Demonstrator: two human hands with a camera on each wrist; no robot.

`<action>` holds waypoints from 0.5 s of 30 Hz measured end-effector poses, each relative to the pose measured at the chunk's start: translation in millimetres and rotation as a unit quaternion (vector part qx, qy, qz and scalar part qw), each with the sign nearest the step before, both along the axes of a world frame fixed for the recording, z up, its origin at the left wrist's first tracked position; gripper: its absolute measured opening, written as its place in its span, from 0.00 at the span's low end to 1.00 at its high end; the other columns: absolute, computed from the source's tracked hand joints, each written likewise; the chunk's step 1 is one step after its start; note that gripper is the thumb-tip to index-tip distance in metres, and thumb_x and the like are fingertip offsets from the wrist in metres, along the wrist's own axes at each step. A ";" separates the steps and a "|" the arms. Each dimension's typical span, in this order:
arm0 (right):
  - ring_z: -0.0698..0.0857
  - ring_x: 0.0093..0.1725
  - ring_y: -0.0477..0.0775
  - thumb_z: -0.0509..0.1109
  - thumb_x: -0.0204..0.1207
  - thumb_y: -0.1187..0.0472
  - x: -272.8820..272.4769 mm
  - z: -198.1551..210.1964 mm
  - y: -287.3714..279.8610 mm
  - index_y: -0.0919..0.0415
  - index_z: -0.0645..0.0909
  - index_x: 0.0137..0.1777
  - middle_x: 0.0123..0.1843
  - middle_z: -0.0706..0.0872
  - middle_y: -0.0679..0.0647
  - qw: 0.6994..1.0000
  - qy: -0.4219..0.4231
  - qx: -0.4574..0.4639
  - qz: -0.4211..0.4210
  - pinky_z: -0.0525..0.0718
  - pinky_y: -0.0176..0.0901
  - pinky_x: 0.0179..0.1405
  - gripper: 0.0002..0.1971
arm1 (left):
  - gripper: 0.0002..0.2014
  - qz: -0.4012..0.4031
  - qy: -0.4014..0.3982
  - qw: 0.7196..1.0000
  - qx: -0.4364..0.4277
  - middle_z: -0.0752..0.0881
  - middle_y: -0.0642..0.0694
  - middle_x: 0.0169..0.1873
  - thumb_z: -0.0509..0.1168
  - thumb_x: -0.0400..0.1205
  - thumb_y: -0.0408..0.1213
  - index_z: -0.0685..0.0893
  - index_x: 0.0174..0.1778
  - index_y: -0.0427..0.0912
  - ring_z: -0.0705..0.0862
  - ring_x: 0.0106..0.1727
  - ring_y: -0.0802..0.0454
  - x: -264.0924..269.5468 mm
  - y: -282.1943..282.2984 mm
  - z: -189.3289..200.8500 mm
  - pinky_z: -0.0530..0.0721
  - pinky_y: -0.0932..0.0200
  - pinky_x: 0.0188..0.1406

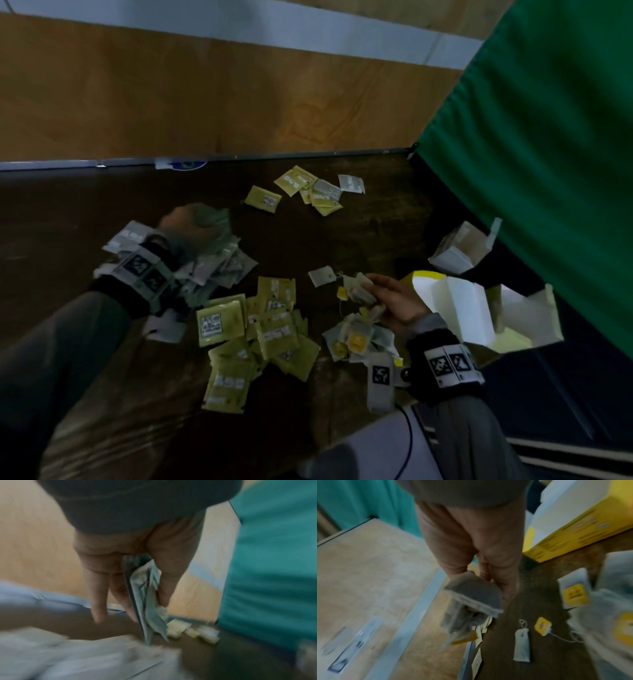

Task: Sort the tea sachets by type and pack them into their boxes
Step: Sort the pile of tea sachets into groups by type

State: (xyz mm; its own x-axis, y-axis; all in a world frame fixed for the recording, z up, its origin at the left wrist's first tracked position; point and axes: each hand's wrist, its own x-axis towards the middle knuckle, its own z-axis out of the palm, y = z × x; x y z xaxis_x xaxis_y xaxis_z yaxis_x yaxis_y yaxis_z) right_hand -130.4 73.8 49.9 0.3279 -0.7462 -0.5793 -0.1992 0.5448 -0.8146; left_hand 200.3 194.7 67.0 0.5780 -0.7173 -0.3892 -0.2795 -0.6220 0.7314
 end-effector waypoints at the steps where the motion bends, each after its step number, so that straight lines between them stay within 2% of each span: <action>1: 0.83 0.37 0.53 0.72 0.70 0.70 -6.4 -2.3 2.8 0.64 0.81 0.52 0.47 0.84 0.63 1.000 -0.018 0.018 -0.015 0.80 0.33 0.20 0.11 | 0.23 -0.014 -0.064 0.996 0.056 0.82 0.38 0.60 0.71 0.76 0.40 0.77 0.66 0.38 0.82 0.58 0.37 8.6 6.8 -4.9 0.81 0.45 0.57; 3: 0.84 0.40 0.55 0.72 0.69 0.73 -17.9 -9.2 6.5 0.64 0.80 0.51 0.46 0.84 0.62 0.998 -0.025 0.035 -0.046 0.84 0.36 0.24 0.12 | 0.29 -0.017 -0.106 0.986 0.128 0.79 0.33 0.62 0.73 0.74 0.42 0.72 0.69 0.37 0.79 0.61 0.33 13.5 15.4 -14.6 0.80 0.44 0.56; 5: 0.84 0.44 0.58 0.68 0.75 0.74 -27.9 -17.5 8.8 0.70 0.79 0.59 0.48 0.84 0.62 0.998 -0.002 0.033 -0.057 0.86 0.40 0.29 0.13 | 0.32 0.005 -0.123 0.979 0.161 0.76 0.29 0.63 0.72 0.75 0.40 0.66 0.70 0.33 0.77 0.62 0.30 9.8 18.7 -20.8 0.78 0.44 0.52; 7: 0.84 0.46 0.59 0.67 0.76 0.73 -33.4 -25.1 10.8 0.71 0.76 0.65 0.51 0.84 0.64 0.998 0.014 0.038 -0.055 0.86 0.44 0.33 0.17 | 0.39 0.017 -0.161 0.973 0.163 0.67 0.28 0.70 0.73 0.73 0.36 0.59 0.75 0.34 0.71 0.68 0.29 7.6 18.7 -27.7 0.76 0.40 0.61; 9: 0.84 0.44 0.58 0.67 0.76 0.73 -35.0 -29.8 12.9 0.69 0.78 0.61 0.49 0.84 0.62 0.997 0.020 0.042 -0.055 0.85 0.42 0.30 0.14 | 0.46 -0.030 -0.240 0.953 0.183 0.55 0.29 0.77 0.74 0.71 0.35 0.51 0.80 0.40 0.62 0.75 0.29 4.4 16.2 -29.1 0.69 0.35 0.71; 10: 0.84 0.42 0.57 0.67 0.76 0.74 -34.2 -29.6 15.1 0.67 0.79 0.57 0.46 0.85 0.61 0.997 0.034 0.033 -0.056 0.85 0.40 0.28 0.11 | 0.46 -0.062 -0.281 0.941 0.178 0.52 0.31 0.78 0.73 0.71 0.36 0.50 0.80 0.43 0.60 0.76 0.30 1.3 12.4 -30.6 0.66 0.34 0.73; 12: 0.82 0.39 0.57 0.68 0.75 0.74 -34.7 -34.1 15.9 0.63 0.82 0.51 0.42 0.85 0.60 0.994 0.099 -0.001 -0.056 0.82 0.44 0.31 0.08 | 0.40 -0.121 -0.316 0.931 0.137 0.53 0.37 0.79 0.71 0.72 0.40 0.57 0.78 0.49 0.60 0.77 0.33 -18.4 0.2 -30.7 0.68 0.32 0.72; 14: 0.84 0.47 0.62 0.69 0.75 0.72 -38.6 -42.4 16.0 0.60 0.84 0.45 0.47 0.86 0.62 0.976 0.204 -0.071 -0.011 0.82 0.48 0.41 0.07 | 0.33 -0.204 -0.297 0.927 0.103 0.57 0.43 0.79 0.69 0.75 0.43 0.65 0.75 0.53 0.63 0.77 0.38 -51.3 -18.7 -33.6 0.72 0.36 0.70; 15: 0.84 0.54 0.64 0.70 0.75 0.69 -40.8 -45.3 16.9 0.59 0.84 0.47 0.52 0.86 0.63 0.961 0.255 -0.107 0.027 0.82 0.50 0.48 0.05 | 0.30 -0.259 -0.274 0.921 0.100 0.58 0.45 0.79 0.67 0.77 0.43 0.67 0.75 0.53 0.63 0.78 0.41 -70.1 -28.7 -36.6 0.73 0.40 0.71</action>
